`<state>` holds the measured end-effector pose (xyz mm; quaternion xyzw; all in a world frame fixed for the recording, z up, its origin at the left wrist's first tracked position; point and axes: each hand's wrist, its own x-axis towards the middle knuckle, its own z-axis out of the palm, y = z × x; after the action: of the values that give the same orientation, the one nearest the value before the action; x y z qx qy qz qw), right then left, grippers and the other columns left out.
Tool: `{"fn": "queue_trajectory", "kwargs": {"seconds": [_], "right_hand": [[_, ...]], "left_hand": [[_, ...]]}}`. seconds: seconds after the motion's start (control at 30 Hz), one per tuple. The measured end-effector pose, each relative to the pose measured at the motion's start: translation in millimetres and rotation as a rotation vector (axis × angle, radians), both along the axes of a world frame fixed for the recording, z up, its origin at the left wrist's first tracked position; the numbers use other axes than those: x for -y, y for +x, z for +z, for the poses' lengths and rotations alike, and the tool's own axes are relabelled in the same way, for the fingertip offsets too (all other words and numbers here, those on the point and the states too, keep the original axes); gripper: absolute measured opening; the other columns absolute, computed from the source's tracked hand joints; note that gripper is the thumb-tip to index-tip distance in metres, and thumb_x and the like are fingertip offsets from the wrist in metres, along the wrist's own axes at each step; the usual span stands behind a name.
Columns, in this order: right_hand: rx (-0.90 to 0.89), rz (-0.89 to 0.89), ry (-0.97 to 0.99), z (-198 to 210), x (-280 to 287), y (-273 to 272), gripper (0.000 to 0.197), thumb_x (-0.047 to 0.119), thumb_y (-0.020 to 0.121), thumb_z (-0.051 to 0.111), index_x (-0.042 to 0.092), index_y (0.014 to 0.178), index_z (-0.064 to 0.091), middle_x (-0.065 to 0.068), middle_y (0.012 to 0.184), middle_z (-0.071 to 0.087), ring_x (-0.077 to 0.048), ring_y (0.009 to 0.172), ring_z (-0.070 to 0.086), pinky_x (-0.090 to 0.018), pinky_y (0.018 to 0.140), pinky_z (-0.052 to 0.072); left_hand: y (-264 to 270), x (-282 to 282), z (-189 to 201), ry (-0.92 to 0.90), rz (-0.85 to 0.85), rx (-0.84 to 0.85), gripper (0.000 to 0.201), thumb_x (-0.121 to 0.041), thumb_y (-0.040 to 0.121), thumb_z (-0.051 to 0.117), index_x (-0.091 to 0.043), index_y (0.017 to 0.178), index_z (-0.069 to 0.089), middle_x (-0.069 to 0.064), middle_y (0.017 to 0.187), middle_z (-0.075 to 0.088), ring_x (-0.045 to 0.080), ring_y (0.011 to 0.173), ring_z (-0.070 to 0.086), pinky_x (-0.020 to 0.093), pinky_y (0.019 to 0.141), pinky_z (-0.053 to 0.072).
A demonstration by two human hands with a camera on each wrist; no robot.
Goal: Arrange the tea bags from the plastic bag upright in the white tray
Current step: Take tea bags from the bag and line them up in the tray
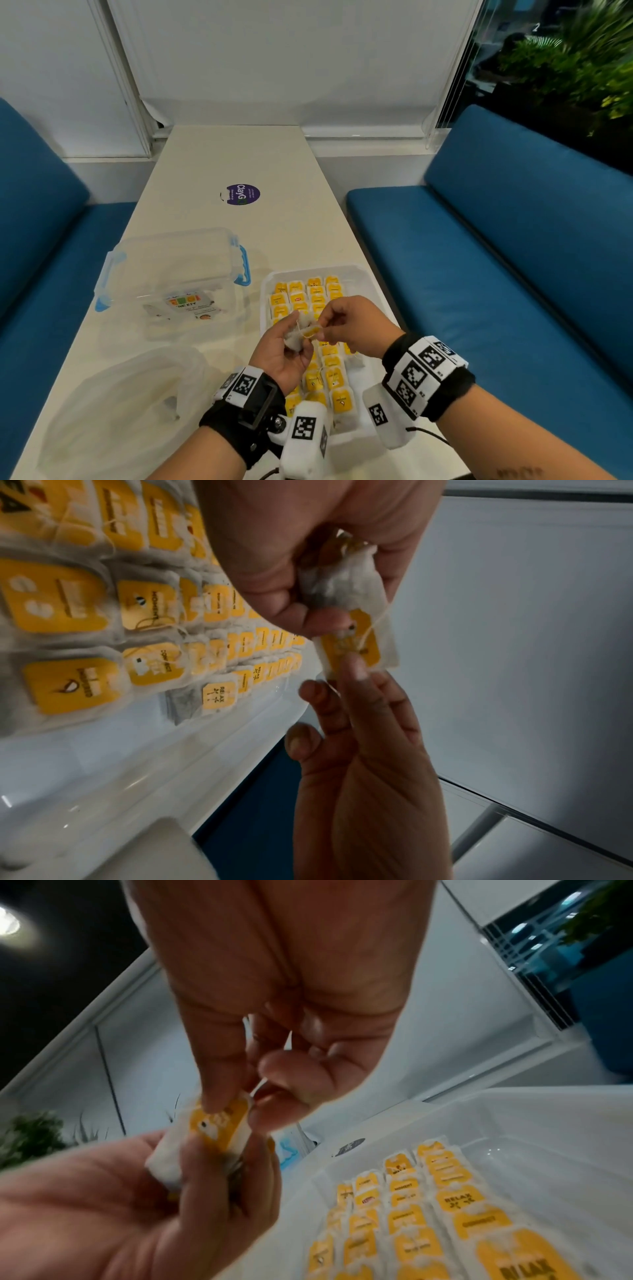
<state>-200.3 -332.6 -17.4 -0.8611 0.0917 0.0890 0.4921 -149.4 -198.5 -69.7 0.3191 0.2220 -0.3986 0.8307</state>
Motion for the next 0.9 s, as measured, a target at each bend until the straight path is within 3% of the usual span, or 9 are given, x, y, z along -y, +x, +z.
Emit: {"fn": "queue_trajectory", "kwargs": {"seconds": [0.1,0.17,0.23,0.3,0.4,0.5,0.67,0.8,0.9], "right_hand": [[0.015,-0.057,0.019,5,2,1,0.018,0.01,0.082,0.068,0.018,0.071,0.056,-0.002,0.061,0.062,-0.006,0.046,0.054,-0.022,0.04,0.04],[0.023,-0.069,0.049,10,4,2,0.017,0.007,0.082,0.066,0.016,0.074,0.054,-0.006,0.062,0.064,-0.016,0.052,0.058,-0.024,0.041,0.041],[0.022,-0.055,0.02,16,6,4,0.016,0.006,0.082,0.066,0.016,0.076,0.055,-0.002,0.059,0.063,-0.014,0.049,0.057,-0.022,0.04,0.04],[-0.001,-0.016,-0.139,23,10,5,0.012,0.008,0.083,0.066,0.017,0.078,0.059,0.002,0.061,0.061,-0.007,0.049,0.054,-0.017,0.041,0.04],[-0.093,0.05,-0.341,30,17,6,0.005,0.012,0.086,0.064,0.016,0.083,0.062,0.004,0.063,0.058,-0.002,0.05,0.05,-0.009,0.04,0.037],[-0.225,0.075,-0.429,30,23,7,0.005,0.013,0.087,0.062,0.015,0.082,0.061,0.004,0.059,0.055,-0.004,0.048,0.047,-0.009,0.036,0.035],[-0.346,0.121,-0.519,26,28,13,0.013,0.012,0.088,0.059,0.017,0.076,0.058,0.005,0.064,0.056,-0.004,0.052,0.049,-0.015,0.052,0.04],[-0.436,0.119,-0.535,23,32,16,0.005,0.012,0.09,0.057,0.014,0.09,0.062,0.004,0.06,0.054,-0.005,0.049,0.046,-0.015,0.047,0.035],[-0.489,0.161,-0.61,16,35,17,0.018,0.011,0.091,0.054,0.007,0.106,0.063,0.005,0.061,0.052,-0.005,0.052,0.047,-0.016,0.05,0.035]], "left_hand": [[5,-5,-6,0.049,0.028,0.0,0.013,-0.019,0.088,0.057,-0.007,0.086,0.055,0.009,0.072,0.055,0.012,0.035,0.053,0.015,0.035,0.045],[7,-7,-9,0.055,0.025,-0.021,0.012,-0.019,0.089,0.057,-0.007,0.089,0.055,0.009,0.076,0.056,0.011,0.038,0.056,0.014,0.034,0.045],[6,-9,-10,0.054,0.018,-0.045,0.011,-0.018,0.088,0.057,-0.007,0.09,0.055,0.009,0.074,0.059,0.012,0.041,0.06,0.015,0.034,0.045],[5,-11,-10,0.069,0.007,-0.063,0.011,-0.018,0.088,0.058,-0.007,0.086,0.055,0.009,0.068,0.06,0.012,0.042,0.061,0.015,0.034,0.046],[4,-12,-10,0.101,0.002,-0.078,0.009,-0.017,0.088,0.059,-0.009,0.088,0.053,0.011,0.077,0.056,0.013,0.041,0.061,0.016,0.033,0.045],[2,-14,-9,0.122,0.015,-0.086,0.009,-0.016,0.088,0.059,-0.01,0.089,0.053,0.013,0.079,0.056,0.013,0.04,0.061,0.017,0.033,0.045],[1,-14,-7,0.127,0.016,-0.088,0.008,-0.015,0.088,0.059,-0.011,0.087,0.053,0.012,0.079,0.055,0.013,0.04,0.061,0.017,0.033,0.045],[1,-12,-8,0.132,0.013,-0.094,0.008,-0.015,0.088,0.059,-0.011,0.087,0.053,0.013,0.08,0.055,0.013,0.04,0.061,0.017,0.033,0.045],[1,-12,-10,0.134,0.014,-0.095,0.008,-0.015,0.087,0.06,-0.011,0.088,0.053,0.013,0.081,0.056,0.013,0.04,0.061,0.017,0.033,0.046]]}}
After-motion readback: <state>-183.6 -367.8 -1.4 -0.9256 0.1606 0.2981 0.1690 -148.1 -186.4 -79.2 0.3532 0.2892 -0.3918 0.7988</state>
